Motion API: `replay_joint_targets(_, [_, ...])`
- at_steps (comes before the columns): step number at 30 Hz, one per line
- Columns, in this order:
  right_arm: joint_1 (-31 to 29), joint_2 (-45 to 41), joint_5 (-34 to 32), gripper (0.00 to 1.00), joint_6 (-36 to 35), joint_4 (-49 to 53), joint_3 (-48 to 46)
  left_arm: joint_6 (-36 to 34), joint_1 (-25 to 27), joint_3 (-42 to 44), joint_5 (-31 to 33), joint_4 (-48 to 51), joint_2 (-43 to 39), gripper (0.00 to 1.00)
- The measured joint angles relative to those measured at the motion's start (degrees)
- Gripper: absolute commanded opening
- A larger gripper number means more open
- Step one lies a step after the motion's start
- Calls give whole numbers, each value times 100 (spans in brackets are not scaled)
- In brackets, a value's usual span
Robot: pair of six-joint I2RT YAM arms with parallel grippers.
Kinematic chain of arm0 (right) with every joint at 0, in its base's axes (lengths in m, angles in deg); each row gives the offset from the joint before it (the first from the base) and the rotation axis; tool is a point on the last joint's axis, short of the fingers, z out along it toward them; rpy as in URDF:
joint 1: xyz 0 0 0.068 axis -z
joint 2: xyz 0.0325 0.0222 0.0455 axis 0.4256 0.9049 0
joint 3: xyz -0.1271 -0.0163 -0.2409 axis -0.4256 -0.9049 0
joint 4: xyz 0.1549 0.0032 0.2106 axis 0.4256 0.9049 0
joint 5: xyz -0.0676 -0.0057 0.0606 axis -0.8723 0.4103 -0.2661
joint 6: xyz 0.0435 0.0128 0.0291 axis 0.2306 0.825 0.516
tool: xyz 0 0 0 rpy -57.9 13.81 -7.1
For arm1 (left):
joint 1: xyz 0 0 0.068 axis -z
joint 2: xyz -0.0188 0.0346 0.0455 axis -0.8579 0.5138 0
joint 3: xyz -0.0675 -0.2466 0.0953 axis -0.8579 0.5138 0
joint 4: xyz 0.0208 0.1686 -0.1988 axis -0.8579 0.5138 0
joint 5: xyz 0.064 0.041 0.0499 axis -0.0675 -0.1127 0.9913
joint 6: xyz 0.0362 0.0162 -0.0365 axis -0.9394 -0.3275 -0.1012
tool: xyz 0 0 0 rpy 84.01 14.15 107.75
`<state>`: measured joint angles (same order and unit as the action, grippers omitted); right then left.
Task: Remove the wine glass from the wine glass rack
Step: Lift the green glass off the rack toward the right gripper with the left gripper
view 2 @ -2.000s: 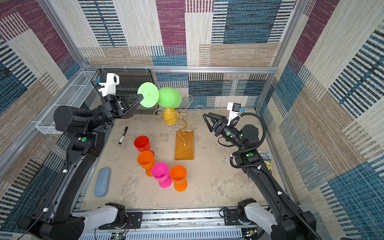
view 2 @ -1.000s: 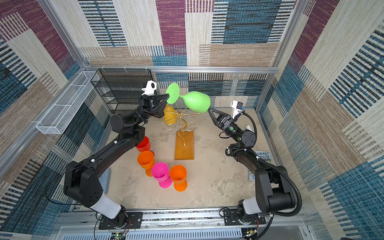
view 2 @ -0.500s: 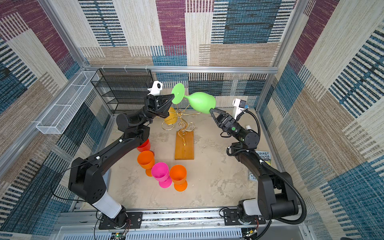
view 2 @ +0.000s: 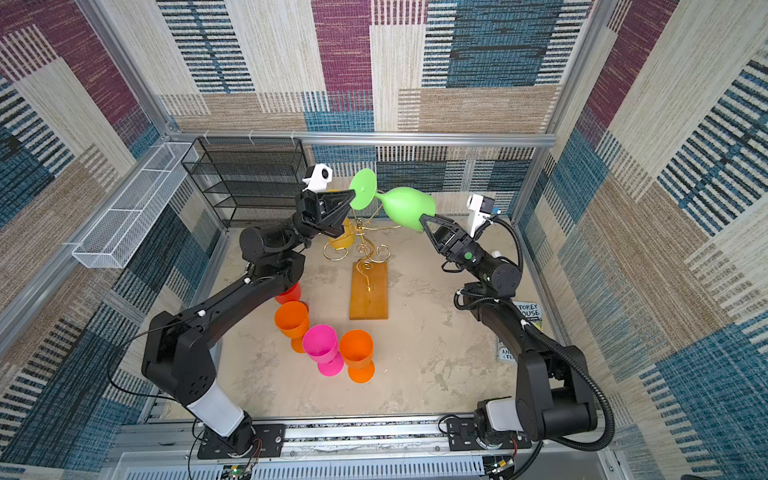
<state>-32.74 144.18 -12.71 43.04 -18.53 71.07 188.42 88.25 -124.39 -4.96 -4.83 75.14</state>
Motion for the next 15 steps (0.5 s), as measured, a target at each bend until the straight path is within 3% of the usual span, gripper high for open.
replay_joint_targets(5, [0, -44, -7, 39, 26, 0, -66, 44, 7, 101, 96, 0, 2, 0])
replay_joint_targets(11, [0, -146, -61, 17, 92, -7, -186, 125, 7, 192, 286, 24, -17, 0])
replay_joint_targets(15, [-11, -170, -153, 10, 404, -33, -197, 210, -4, 271, 592, 192, -70, 0])
